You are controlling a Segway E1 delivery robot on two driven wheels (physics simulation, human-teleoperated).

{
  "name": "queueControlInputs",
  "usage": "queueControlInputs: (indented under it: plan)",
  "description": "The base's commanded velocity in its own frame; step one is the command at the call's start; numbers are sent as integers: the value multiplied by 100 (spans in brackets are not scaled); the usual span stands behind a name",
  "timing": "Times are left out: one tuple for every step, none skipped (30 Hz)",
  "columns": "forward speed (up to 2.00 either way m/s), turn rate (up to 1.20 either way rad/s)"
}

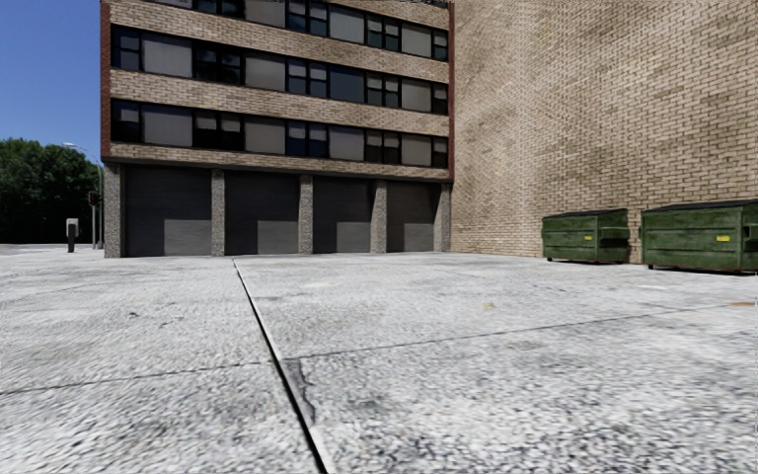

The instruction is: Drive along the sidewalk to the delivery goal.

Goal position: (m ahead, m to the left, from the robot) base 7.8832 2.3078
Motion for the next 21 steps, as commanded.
queueControlInputs:
  plan:
    - [190, 56]
    - [190, 51]
    - [190, 51]
    - [190, 5]
    - [190, 2]
    - [190, 1]
    - [190, 0]
    - [190, 0]
    - [190, 0]
    - [190, 0]
    - [190, 0]
    - [190, 0]
    - [190, 0]
    - [190, 0]
    - [190, 0]
    - [190, 0]
    - [190, 11]
    - [190, 30]
    - [190, 44]
    - [190, 2]
    - [190, 0]
